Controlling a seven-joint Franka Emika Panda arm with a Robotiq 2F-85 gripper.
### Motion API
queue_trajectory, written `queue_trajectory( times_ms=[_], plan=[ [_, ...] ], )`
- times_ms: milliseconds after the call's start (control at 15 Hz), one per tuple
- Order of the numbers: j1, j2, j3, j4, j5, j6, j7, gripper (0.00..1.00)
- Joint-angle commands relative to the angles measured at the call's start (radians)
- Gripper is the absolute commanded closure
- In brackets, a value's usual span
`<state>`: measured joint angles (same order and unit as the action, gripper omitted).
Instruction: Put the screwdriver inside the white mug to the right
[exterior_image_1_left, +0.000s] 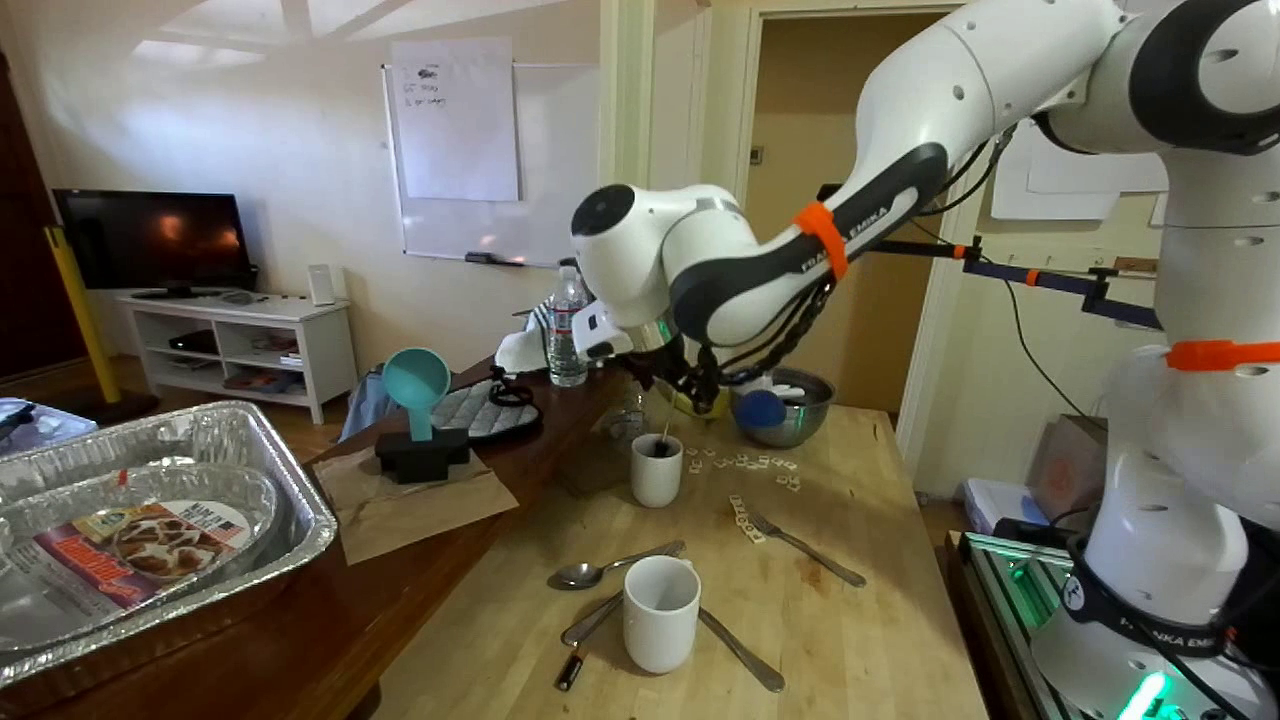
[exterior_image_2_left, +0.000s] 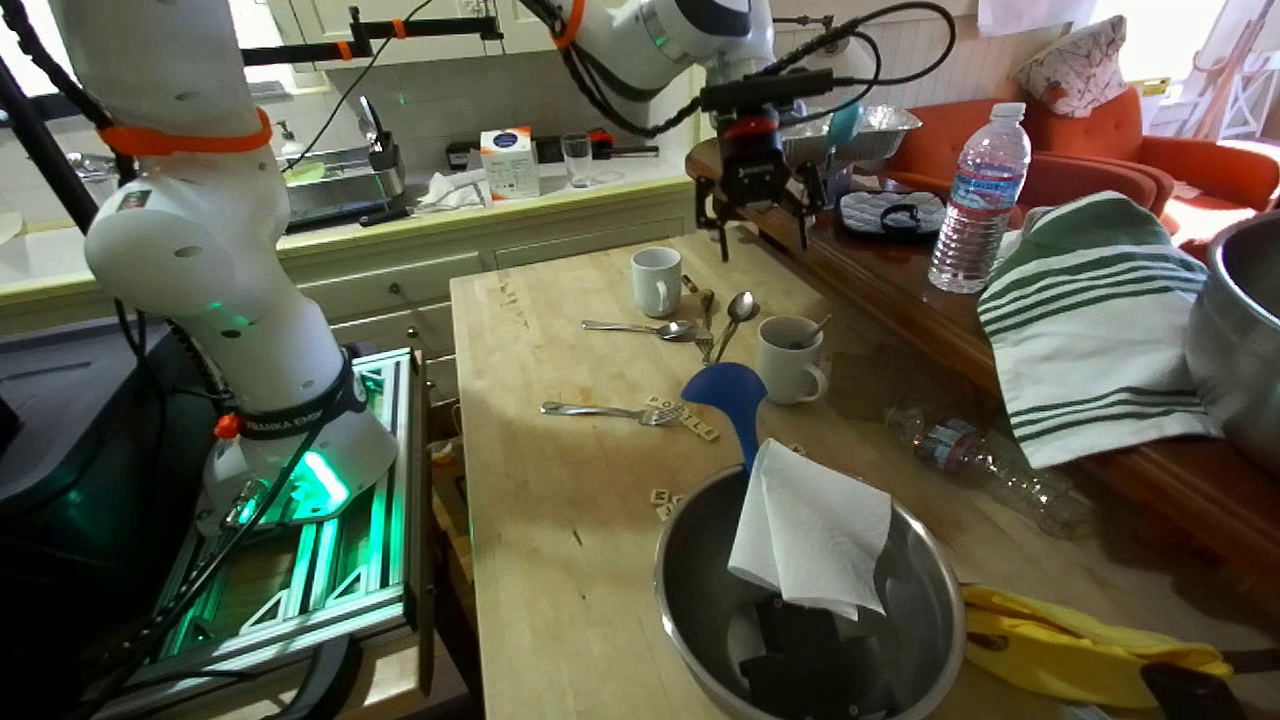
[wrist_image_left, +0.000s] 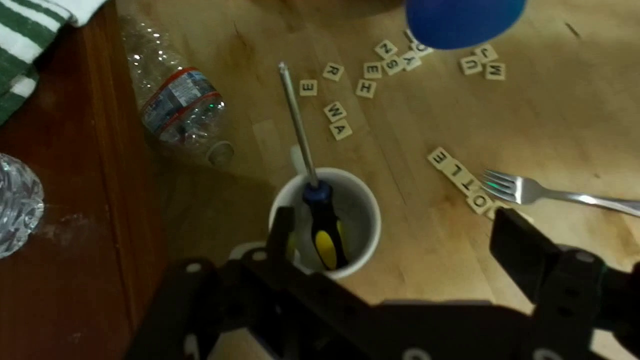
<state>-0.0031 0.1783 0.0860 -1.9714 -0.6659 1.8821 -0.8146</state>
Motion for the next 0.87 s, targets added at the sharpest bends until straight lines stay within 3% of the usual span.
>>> queue_trajectory(
  times_ms=[0,467,533,800],
  plan=[
    [0.004,-0.085,-0.007,0.072,0.209,-0.170,-0.042,0.01],
    [-0.033,-0.280,-0.099,-0.012,0.466,-0.328,0.030,0.00],
    [-0.016,-0.222,-0.089,0.049,0.398,-0.310,0.005,0.00],
    [-0.024,-0.265,-0.110,0.010,0.440,-0.319,0.013,0.00]
  ],
)
